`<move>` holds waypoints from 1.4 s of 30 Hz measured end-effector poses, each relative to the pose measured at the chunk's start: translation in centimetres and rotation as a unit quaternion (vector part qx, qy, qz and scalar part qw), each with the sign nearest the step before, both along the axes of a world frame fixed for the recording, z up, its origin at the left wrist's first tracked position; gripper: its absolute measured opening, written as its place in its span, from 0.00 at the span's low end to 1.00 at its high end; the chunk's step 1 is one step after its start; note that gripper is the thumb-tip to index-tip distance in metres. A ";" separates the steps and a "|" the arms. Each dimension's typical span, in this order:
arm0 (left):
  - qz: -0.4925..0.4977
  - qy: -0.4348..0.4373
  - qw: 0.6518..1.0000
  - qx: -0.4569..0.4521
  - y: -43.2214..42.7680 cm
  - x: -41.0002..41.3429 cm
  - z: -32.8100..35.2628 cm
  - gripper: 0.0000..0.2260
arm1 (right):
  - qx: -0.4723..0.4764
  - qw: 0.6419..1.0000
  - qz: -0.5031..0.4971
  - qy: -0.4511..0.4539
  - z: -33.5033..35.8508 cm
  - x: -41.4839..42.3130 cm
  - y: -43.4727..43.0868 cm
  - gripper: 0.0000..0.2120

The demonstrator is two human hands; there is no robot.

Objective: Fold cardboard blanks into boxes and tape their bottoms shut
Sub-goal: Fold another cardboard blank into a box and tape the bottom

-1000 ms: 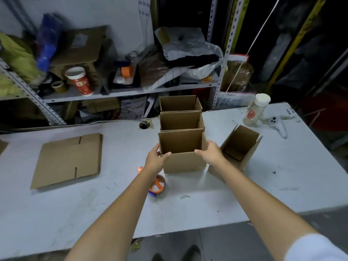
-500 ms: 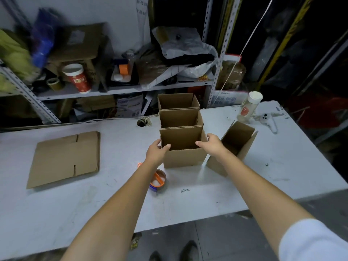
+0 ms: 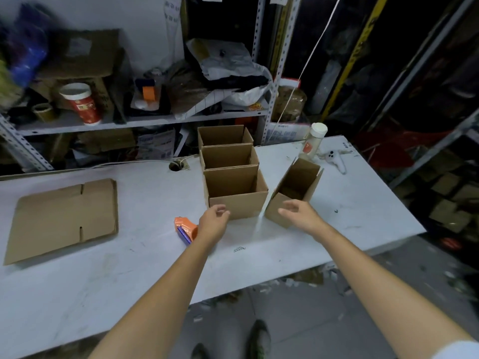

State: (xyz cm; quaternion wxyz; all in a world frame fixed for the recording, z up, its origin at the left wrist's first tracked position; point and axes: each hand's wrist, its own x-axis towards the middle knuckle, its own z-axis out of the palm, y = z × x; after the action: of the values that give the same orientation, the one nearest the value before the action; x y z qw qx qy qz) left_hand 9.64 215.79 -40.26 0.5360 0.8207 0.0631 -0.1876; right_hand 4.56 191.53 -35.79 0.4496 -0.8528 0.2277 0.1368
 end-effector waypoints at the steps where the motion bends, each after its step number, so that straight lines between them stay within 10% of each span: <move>1: -0.009 0.007 1.000 0.004 -0.5 -0.5 -0.3 0.15 | 0.003 1.000 0.000 0.011 -0.5 -0.6 -0.9 0.24; 15: 0.074 0.101 0.991 -0.048 -15.5 -1.7 -3.0 0.23 | 0.023 0.998 0.009 0.064 -5.2 5.3 -19.9 0.42; 25: 0.175 0.153 0.956 -0.179 -23.2 -0.3 -2.4 0.29 | 0.061 0.998 -0.001 -0.016 -6.4 13.1 -21.5 0.34; 42: 0.115 0.108 0.964 -0.212 -18.2 -7.2 -0.8 0.40 | 0.045 0.995 -0.037 -0.078 -4.2 -1.9 -16.0 0.34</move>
State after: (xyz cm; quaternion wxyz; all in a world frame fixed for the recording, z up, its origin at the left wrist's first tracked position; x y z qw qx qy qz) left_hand 2.41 197.57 -41.03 0.7058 0.6504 0.1730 -0.2211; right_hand 2.61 175.50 -40.04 0.5085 -0.8308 0.2174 0.0632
